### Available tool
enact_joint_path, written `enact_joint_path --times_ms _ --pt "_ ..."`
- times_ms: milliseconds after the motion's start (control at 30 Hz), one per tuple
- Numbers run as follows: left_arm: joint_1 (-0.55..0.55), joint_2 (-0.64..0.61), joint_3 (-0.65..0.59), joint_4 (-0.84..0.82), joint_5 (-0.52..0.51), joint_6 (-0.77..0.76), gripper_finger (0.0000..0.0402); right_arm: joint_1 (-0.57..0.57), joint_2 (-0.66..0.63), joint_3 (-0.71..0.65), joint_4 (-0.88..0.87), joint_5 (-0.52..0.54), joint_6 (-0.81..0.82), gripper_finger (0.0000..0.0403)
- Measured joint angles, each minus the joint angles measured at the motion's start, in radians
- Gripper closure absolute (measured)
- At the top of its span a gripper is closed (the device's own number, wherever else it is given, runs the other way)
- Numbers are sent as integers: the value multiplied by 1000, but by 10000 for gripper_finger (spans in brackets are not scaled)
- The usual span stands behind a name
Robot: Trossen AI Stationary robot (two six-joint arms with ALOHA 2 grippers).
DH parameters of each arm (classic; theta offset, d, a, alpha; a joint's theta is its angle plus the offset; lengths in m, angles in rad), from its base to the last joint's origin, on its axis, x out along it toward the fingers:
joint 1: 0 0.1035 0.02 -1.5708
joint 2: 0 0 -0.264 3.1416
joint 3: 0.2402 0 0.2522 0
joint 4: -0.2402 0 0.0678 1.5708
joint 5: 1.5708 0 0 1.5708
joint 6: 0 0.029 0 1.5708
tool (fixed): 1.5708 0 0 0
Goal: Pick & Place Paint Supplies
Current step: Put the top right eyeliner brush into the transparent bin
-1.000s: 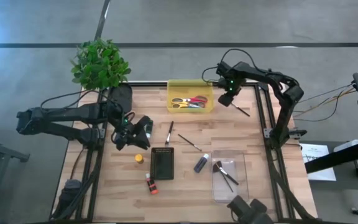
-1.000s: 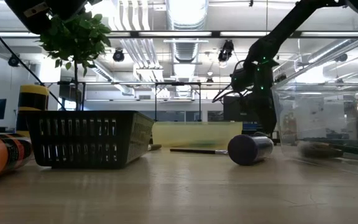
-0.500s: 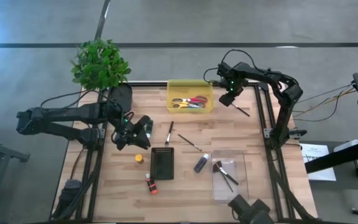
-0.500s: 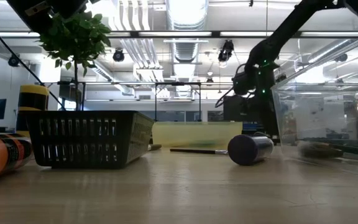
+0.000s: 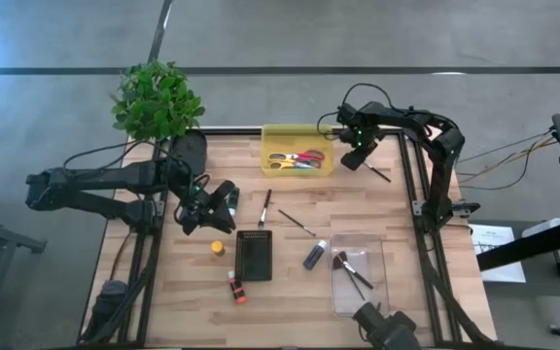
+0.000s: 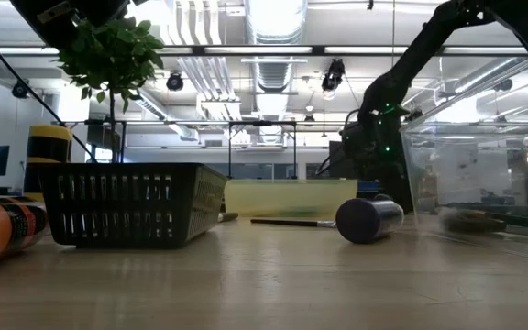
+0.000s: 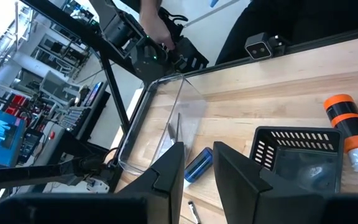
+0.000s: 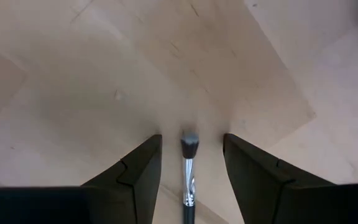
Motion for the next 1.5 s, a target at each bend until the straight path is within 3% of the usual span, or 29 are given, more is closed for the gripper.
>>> enact_joint_path --times_ms 567,667,833,967,1300,1500 --pt "0 0 0 3 -2 0 309 -22 -5 -21 14 -23 -3 238" --pt "0 0 0 3 -2 0 309 -22 -5 -22 11 -23 -1 274" --pt "0 0 0 3 -2 1 309 -22 -4 -23 7 -24 -8 378" --pt "0 0 0 3 -2 1 309 -16 -23 -29 10 -25 -8 390" --pt "0 0 0 11 -1 3 309 53 -287 -67 4 -25 56 394" --pt "0 0 0 23 14 4 309 167 -462 -127 25 -99 158 394"
